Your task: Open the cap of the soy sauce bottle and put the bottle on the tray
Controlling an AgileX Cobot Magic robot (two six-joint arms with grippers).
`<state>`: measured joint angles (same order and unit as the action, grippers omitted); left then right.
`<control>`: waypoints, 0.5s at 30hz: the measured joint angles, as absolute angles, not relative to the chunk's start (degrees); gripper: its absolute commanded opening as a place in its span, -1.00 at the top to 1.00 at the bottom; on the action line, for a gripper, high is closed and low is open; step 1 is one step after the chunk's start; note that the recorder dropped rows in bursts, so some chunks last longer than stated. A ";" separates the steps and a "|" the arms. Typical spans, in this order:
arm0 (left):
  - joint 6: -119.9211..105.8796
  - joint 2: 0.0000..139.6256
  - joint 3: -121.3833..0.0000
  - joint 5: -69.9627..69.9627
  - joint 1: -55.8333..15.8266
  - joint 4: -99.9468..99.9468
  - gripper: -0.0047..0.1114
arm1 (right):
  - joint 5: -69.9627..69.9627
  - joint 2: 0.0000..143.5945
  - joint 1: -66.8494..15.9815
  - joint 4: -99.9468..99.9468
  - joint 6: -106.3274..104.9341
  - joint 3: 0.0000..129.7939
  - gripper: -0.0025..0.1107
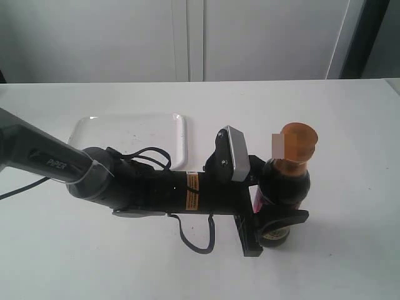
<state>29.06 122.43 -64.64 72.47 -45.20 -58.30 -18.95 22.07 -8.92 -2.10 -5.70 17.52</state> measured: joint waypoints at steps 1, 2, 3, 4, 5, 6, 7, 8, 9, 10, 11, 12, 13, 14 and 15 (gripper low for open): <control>29.06 122.43 -64.64 72.47 -45.20 -58.30 0.92 | -18.95 24.25 -8.92 -2.10 -6.25 18.42 0.96; 29.06 122.43 -64.64 72.47 -45.20 -58.30 0.92 | -18.95 26.28 -8.92 -2.10 -6.65 19.24 0.96; 29.06 122.43 -64.64 72.47 -45.20 -58.30 0.92 | -18.95 27.76 -8.92 -2.10 -7.11 19.92 0.96; 29.06 122.43 -64.64 72.47 -45.20 -58.30 0.92 | -18.95 29.44 -8.92 -2.10 -7.40 20.43 0.96; 29.06 122.43 -64.64 72.47 -45.20 -58.30 0.92 | -18.95 30.93 -8.92 -2.01 -7.77 20.77 0.96; 29.06 122.43 -64.64 72.47 -45.20 -58.30 0.92 | -18.95 32.25 -8.92 -1.87 -7.95 20.98 0.96; 29.06 122.43 -64.64 72.47 -45.20 -58.30 0.92 | -18.95 33.43 -8.92 -1.87 -8.12 20.98 0.96; 29.06 122.43 -64.64 72.47 -45.20 -58.30 0.92 | -18.95 34.53 -8.92 -1.87 -8.12 21.07 0.96; 29.06 122.43 -64.64 72.47 -45.20 -58.30 0.92 | -18.95 35.60 -8.92 -1.87 -8.12 21.07 0.96; 29.06 122.43 -64.64 72.47 -45.20 -58.30 0.92 | -18.95 36.38 -8.92 -1.87 -8.12 21.07 0.96; 29.06 122.43 -64.64 72.47 -45.20 -58.30 0.92 | -18.66 37.26 -8.92 -1.87 -8.12 21.07 0.96; 29.06 122.43 -64.64 72.47 -45.20 -58.30 0.92 | -17.92 38.01 -8.92 -1.87 -8.12 21.07 0.96; 29.06 122.43 -64.64 72.47 -45.20 -58.30 0.92 | -17.22 38.59 -8.92 -1.74 -8.44 21.07 0.96; 29.15 122.43 -64.64 72.47 -45.20 -58.30 0.92 | -16.64 39.39 -8.92 -1.66 -9.24 21.07 0.96; 29.15 122.43 -64.64 72.47 -45.20 -58.30 0.92 | -16.12 40.25 -8.92 -1.66 -10.77 21.07 0.96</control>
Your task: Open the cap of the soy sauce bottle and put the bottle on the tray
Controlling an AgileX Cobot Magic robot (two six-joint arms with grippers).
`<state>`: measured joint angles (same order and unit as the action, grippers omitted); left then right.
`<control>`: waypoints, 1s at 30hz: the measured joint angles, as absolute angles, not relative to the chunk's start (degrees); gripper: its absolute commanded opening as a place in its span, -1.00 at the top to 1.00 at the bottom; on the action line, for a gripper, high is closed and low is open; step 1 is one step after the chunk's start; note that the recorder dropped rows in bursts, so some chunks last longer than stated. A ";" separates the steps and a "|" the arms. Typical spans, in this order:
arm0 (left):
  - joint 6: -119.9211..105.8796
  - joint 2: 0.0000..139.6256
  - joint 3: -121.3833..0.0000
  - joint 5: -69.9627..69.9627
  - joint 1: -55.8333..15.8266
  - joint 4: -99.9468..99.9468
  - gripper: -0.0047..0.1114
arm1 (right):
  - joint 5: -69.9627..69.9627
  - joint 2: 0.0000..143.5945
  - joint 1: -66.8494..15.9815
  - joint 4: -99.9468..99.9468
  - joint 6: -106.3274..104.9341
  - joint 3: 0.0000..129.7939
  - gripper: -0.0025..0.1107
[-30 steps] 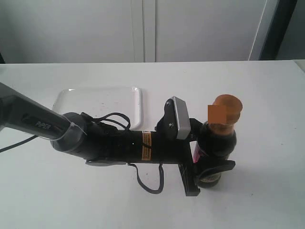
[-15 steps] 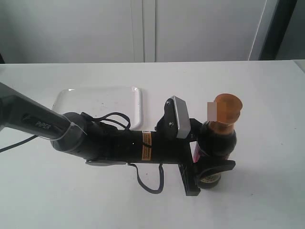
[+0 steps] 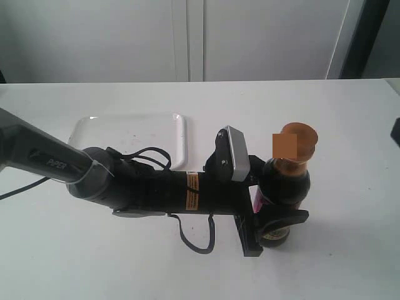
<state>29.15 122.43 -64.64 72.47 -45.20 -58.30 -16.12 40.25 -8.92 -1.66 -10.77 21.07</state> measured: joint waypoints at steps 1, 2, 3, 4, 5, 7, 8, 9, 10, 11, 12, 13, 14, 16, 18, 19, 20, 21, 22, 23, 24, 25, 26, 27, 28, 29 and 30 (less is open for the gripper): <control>29.15 122.43 -64.64 72.47 -45.20 -58.30 0.92 | -15.68 41.03 -8.92 -1.66 -12.32 21.07 0.96; 29.15 122.43 -64.64 72.47 -45.20 -58.30 0.92 | -14.95 42.11 -8.92 -1.61 -14.69 21.07 0.96; 29.15 122.43 -64.64 72.47 -45.20 -58.30 0.92 | -14.11 43.38 -8.92 -1.61 -17.57 21.07 0.96; 29.19 122.43 -64.64 72.47 -45.20 -58.30 0.92 | -13.36 44.82 -8.92 -1.52 -20.04 21.07 0.96; 29.19 122.43 -64.64 72.47 -45.20 -58.30 0.92 | -12.42 46.30 -8.92 -1.52 -22.74 21.07 0.96; 29.19 122.43 -64.64 72.47 -45.20 -58.30 0.92 | -11.66 49.12 -8.92 -1.48 -25.57 21.07 0.96; 29.19 122.43 -64.64 72.47 -45.20 -58.30 0.92 | -11.66 50.58 -8.92 -1.48 -26.10 21.07 0.96; 29.19 122.43 -64.64 72.47 -45.20 -58.30 0.92 | -12.00 51.82 -8.92 -1.48 -26.24 21.07 0.96; 29.28 122.43 -64.64 72.47 -45.20 -58.30 0.92 | -12.35 52.65 -8.92 -1.48 -25.94 21.07 0.96; 29.28 122.43 -64.64 72.47 -45.20 -58.30 0.92 | -12.65 53.54 -8.92 -1.48 -25.54 21.07 0.96; 29.28 122.43 -64.64 72.47 -45.20 -58.16 0.92 | -12.64 54.30 -8.92 -1.48 -25.00 21.07 0.96; 29.28 122.43 -64.64 72.47 -45.20 -58.16 0.92 | -12.64 54.89 -8.92 -1.48 -24.50 21.07 0.96; 29.28 122.43 -64.64 72.47 -45.20 -58.07 0.92 | -12.77 55.32 -8.92 -1.48 -23.77 21.07 0.96; 29.28 122.43 -64.64 72.35 -45.20 -57.94 0.92 | -14.98 55.72 -8.92 -1.48 -21.68 20.36 0.96; 29.28 122.43 -64.64 72.35 -45.20 -57.94 0.92 | -19.00 56.08 -8.92 -1.48 -20.09 18.63 0.96; 29.28 122.43 -64.64 72.35 -45.20 -57.94 0.92 | -21.52 56.23 -8.92 -1.48 -19.37 17.41 0.96; 29.28 122.43 -64.64 72.35 -45.20 -57.94 0.92 | -23.97 56.38 -8.92 -1.48 -18.82 16.15 0.96; 29.28 122.43 -64.64 72.35 -45.20 -57.94 0.92 | -26.22 56.64 -8.92 -1.48 -18.51 15.00 0.96; 29.28 122.43 -64.64 72.35 -45.20 -57.82 0.92 | -27.98 56.66 -8.92 -1.48 -18.08 14.03 0.96; 29.28 122.43 -64.64 72.35 -45.20 -57.82 0.92 | -28.99 56.76 -8.92 -1.34 -17.78 13.47 0.96; 29.28 122.43 -64.64 72.35 -45.20 -57.82 0.92 | -29.77 56.76 -8.92 -1.01 -17.06 13.01 0.96; 29.28 122.43 -64.64 72.35 -45.20 -57.82 0.92 | -30.55 56.76 -8.92 0.00 -16.07 12.72 0.96; 29.28 122.43 -64.64 72.35 -45.20 -57.82 0.92 | -31.26 56.76 -8.92 1.34 -14.95 12.52 0.96; 29.28 122.43 -64.64 72.35 -45.20 -57.82 0.92 | -32.27 56.76 -8.92 3.69 -13.11 12.28 0.96; 29.28 122.43 -64.64 72.35 -45.20 -57.82 0.92 | -33.43 56.76 -8.92 6.56 -10.99 12.16 0.96; 29.28 122.43 -64.64 72.35 -45.20 -57.82 0.92 | -34.68 56.76 -8.92 9.55 -8.81 12.05 0.96; 29.28 122.43 -64.64 72.35 -45.20 -57.82 0.92 | -35.82 56.76 -8.92 12.01 -6.94 11.93 0.96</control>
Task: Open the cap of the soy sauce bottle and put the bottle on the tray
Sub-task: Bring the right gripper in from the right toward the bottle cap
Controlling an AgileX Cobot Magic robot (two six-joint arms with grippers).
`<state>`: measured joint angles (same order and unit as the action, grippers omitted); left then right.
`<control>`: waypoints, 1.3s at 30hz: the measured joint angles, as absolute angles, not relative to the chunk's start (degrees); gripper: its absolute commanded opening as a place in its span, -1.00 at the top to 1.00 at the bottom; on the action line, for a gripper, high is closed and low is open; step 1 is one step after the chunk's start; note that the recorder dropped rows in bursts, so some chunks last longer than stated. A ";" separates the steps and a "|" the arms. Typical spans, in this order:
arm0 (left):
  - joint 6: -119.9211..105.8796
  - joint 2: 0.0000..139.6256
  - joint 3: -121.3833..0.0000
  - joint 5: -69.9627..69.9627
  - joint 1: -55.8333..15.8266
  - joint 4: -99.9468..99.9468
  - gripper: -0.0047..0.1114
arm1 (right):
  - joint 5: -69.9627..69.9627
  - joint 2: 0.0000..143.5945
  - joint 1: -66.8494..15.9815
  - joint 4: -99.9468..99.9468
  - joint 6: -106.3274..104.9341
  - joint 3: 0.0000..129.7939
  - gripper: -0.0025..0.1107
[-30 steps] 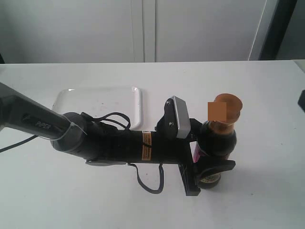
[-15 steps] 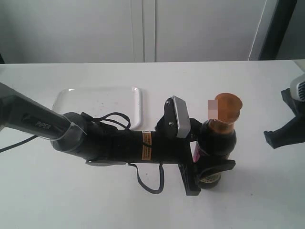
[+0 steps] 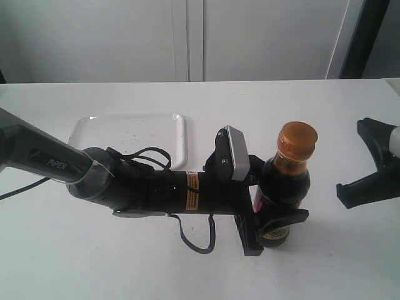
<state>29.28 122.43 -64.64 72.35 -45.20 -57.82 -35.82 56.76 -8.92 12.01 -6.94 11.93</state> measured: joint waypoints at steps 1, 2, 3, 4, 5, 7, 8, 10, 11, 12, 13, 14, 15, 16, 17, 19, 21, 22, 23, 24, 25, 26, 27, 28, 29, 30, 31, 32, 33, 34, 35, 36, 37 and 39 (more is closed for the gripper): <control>29.28 122.43 -64.64 72.35 -45.20 -57.82 0.92 | -36.85 56.76 -8.92 14.04 -5.41 11.93 0.96; 29.28 122.43 -64.64 72.35 -45.20 -57.82 0.92 | -37.62 56.76 -8.92 15.23 -4.44 11.93 0.96; 29.28 122.43 -64.64 72.35 -45.20 -57.70 0.92 | -38.27 56.76 -8.92 15.92 -3.78 11.93 0.96; 29.41 122.43 -64.64 72.35 -45.20 -57.70 0.92 | -38.74 56.76 -8.92 16.35 -3.46 11.93 0.96; 29.41 122.43 -64.64 72.35 -45.20 -57.70 0.92 | -39.43 56.76 -8.92 16.80 -3.14 11.93 0.96; 29.41 122.43 -64.64 72.35 -45.20 -57.70 0.92 | -41.31 56.76 -8.92 17.03 -2.89 11.93 0.96; 29.41 122.43 -64.64 72.35 -45.20 -57.70 0.92 | -41.94 56.76 -9.30 17.12 -2.81 12.08 0.96; 29.41 122.43 -64.64 72.35 -45.20 -57.70 0.92 | -41.70 57.00 -10.32 17.25 -2.81 13.63 0.96; 29.41 122.43 -64.64 72.35 -45.20 -57.70 0.92 | -41.49 57.31 -10.58 17.25 -2.91 14.06 0.96; 29.41 122.43 -64.64 72.35 -45.20 -57.70 0.92 | -40.95 58.32 -10.88 16.63 -3.18 14.85 0.96; 29.41 122.43 -64.64 72.35 -45.20 -57.70 0.92 | -39.87 59.51 -10.88 14.36 -3.97 15.32 0.96; 29.41 122.43 -64.64 72.35 -45.20 -57.70 0.92 | -38.76 60.66 -10.88 12.35 -4.71 15.61 0.96; 29.51 122.43 -64.64 72.35 -45.20 -57.70 0.92 | -35.42 62.78 -10.88 7.77 -8.06 16.39 0.96; 29.51 122.43 -64.64 72.35 -45.20 -57.70 0.92 | -32.76 64.12 -10.88 4.59 -11.32 17.12 0.96; 29.51 122.43 -64.64 72.35 -45.20 -57.70 0.92 | -29.31 66.38 -10.88 1.16 -16.14 18.46 0.96; 29.51 122.43 -64.64 72.35 -45.20 -57.70 0.92 | -21.90 69.26 -10.88 -1.51 -25.99 21.80 0.96; 29.51 122.43 -64.64 72.35 -45.20 -57.70 0.92 | -13.66 71.01 -10.88 -3.04 -30.24 25.06 0.96; 29.51 122.43 -64.64 72.35 -45.20 -57.70 0.92 | -11.82 71.47 -10.88 -3.85 -30.71 25.90 0.96; 29.51 122.43 -64.64 72.35 -45.20 -57.70 0.92 | -9.47 71.72 -10.88 -5.16 -31.03 27.11 0.96; 29.51 122.43 -64.64 72.35 -45.20 -57.70 0.92 | -8.03 71.75 -10.88 -5.91 -31.27 27.94 0.96; 29.51 122.43 -64.64 72.35 -45.20 -57.70 0.92 | -6.05 71.85 -10.88 -6.52 -31.26 28.96 0.96; 29.51 122.43 -64.64 72.35 -45.20 -57.70 0.92 | -3.69 71.85 -10.88 -6.95 -31.50 30.05 0.96; 29.51 122.43 -64.64 72.35 -45.20 -57.70 0.92 | -0.69 71.85 -10.88 -7.16 -31.50 30.93 0.96; 29.51 122.43 -64.64 72.35 -45.20 -57.70 0.92 | 2.05 71.85 -10.88 -7.33 -31.50 32.15 0.96; 29.51 122.43 -64.64 72.35 -45.20 -57.70 0.92 | 6.48 71.85 -10.88 -7.48 -31.50 33.46 0.96; 29.51 122.43 -64.64 72.35 -45.20 -57.70 0.92 | 9.33 71.85 -10.88 -7.52 -31.12 34.78 0.96; 29.51 122.43 -64.64 72.35 -45.20 -57.70 0.92 | 11.86 71.85 -10.88 -7.62 -30.63 35.79 0.96; 29.51 122.43 -64.64 72.24 -45.20 -57.70 0.92 | 14.77 71.44 -10.88 -7.62 -29.44 37.14 0.96; 29.51 122.43 -64.64 72.24 -45.20 -57.60 0.92 | 16.02 70.79 -10.88 -7.62 -28.38 37.87 0.96; 29.51 122.43 -64.64 72.24 -45.20 -57.60 0.92 | 16.62 70.01 -10.88 -7.49 -27.31 38.41 0.96; 29.51 122.43 -64.64 72.24 -45.20 -57.60 0.92 | 16.86 68.44 -10.88 -7.32 -25.48 38.75 0.96; 29.51 122.43 -64.64 72.24 -45.20 -57.51 0.92 | 16.29 67.18 -10.88 -7.20 -24.28 38.87 0.96; 29.51 122.43 -64.64 72.24 -45.20 -57.51 0.92 | 15.02 65.52 -10.97 -7.20 -23.00 38.57 0.96; 29.51 122.43 -64.64 72.24 -45.20 -57.51 0.92 | 10.64 62.68 -11.64 -7.20 -21.65 36.98 0.96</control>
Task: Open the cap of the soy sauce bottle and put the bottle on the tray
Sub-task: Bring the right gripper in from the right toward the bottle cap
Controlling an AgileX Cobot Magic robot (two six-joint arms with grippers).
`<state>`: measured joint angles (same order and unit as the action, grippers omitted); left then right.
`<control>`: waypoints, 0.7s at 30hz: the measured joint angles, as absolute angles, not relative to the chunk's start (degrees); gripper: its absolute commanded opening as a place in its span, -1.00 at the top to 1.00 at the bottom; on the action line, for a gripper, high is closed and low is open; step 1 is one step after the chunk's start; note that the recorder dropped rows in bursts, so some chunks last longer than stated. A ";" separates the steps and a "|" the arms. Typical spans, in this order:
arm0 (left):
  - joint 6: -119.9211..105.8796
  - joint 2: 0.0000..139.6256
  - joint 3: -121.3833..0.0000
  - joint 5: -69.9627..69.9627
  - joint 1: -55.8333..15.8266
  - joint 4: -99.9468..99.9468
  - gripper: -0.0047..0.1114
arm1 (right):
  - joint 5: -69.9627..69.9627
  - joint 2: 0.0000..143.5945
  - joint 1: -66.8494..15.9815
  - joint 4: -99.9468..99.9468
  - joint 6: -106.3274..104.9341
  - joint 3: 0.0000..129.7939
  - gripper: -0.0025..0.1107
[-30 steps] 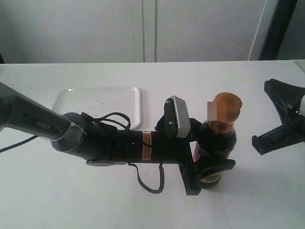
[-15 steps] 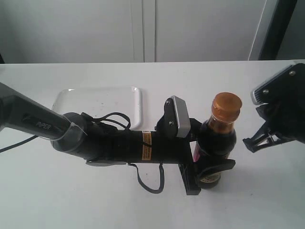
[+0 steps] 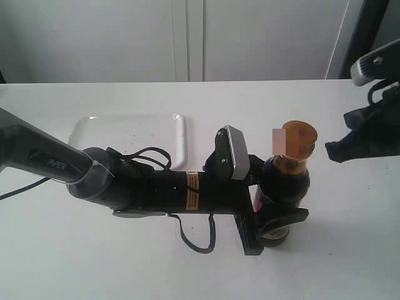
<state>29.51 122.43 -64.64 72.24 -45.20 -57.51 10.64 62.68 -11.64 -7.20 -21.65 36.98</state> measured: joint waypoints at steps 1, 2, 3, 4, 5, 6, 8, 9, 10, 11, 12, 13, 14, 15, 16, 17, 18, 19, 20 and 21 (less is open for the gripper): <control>29.51 122.43 -64.64 72.24 -45.20 -57.51 0.92 | 8.08 61.38 -12.22 -7.20 -21.37 35.73 0.96; 29.51 122.43 -64.64 72.24 -45.20 -57.51 0.92 | 5.55 60.33 -12.81 -7.07 -21.26 34.30 0.96; 29.51 122.43 -64.64 72.24 -45.20 -57.51 0.92 | 3.69 59.65 -13.32 -7.07 -21.18 33.15 0.96; 29.51 122.43 -64.64 72.24 -45.20 -57.51 0.92 | 1.43 59.42 -14.00 -7.07 -21.02 31.81 0.96; 29.51 122.43 -64.64 72.24 -45.20 -57.51 0.92 | -0.59 59.29 -14.75 -7.07 -21.02 30.71 0.96; 29.63 122.43 -64.64 72.24 -45.20 -57.51 0.92 | -1.88 59.17 -15.55 -7.07 -21.02 30.04 0.96; 30.24 122.43 -64.64 72.13 -45.20 -57.24 0.92 | -3.70 59.17 -17.10 -7.07 -22.30 29.27 0.96; 30.37 122.43 -64.64 72.13 -45.20 -57.10 0.92 | -4.24 59.17 -17.78 -7.07 -23.30 29.00 0.96; 30.58 122.43 -64.64 72.02 -45.20 -57.10 0.92 | -4.23 59.17 -18.24 -7.07 -24.43 29.00 0.96; 30.69 122.43 -64.64 71.94 -45.20 -57.01 0.92 | -4.25 59.17 -18.74 -7.07 -26.08 28.92 0.96; 30.70 122.43 -64.64 71.94 -45.20 -57.01 0.92 | -4.25 59.17 -19.12 -6.99 -28.00 28.92 0.96; 30.70 122.43 -64.64 71.94 -45.20 -57.01 0.92 | -4.25 59.17 -19.43 -6.99 -29.82 28.92 0.96; 30.81 122.43 -64.64 71.94 -45.20 -57.01 0.92 | -4.25 59.17 -19.58 -6.99 -31.87 28.92 0.96; 30.81 122.43 -64.64 71.94 -45.20 -57.01 0.92 | -4.25 59.17 -19.68 -6.99 -33.51 28.92 0.96; 30.81 122.43 -64.64 71.94 -45.20 -57.01 0.92 | -4.37 59.05 -19.68 -6.99 -34.36 28.92 0.96; 30.81 122.43 -64.64 71.94 -45.20 -57.01 0.92 | -4.63 58.93 -19.68 -7.88 -35.14 28.87 0.96; 30.81 122.43 -64.64 71.94 -45.20 -57.01 0.92 | -5.17 58.82 -19.72 -9.37 -35.51 28.77 0.96; 30.81 122.43 -64.64 71.94 -45.20 -57.01 0.92 | -6.03 58.84 -19.81 -10.98 -35.62 28.28 0.96; 30.81 122.43 -64.64 71.94 -45.20 -57.01 0.92 | -7.26 58.80 -19.81 -12.13 -35.95 27.57 0.96; 30.81 122.43 -64.64 71.94 -45.20 -57.01 0.92 | -8.83 58.80 -19.85 -12.97 -36.19 26.60 0.96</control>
<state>30.81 122.43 -64.64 71.94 -45.20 -57.01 -8.83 58.80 -19.85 -12.97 -36.19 26.60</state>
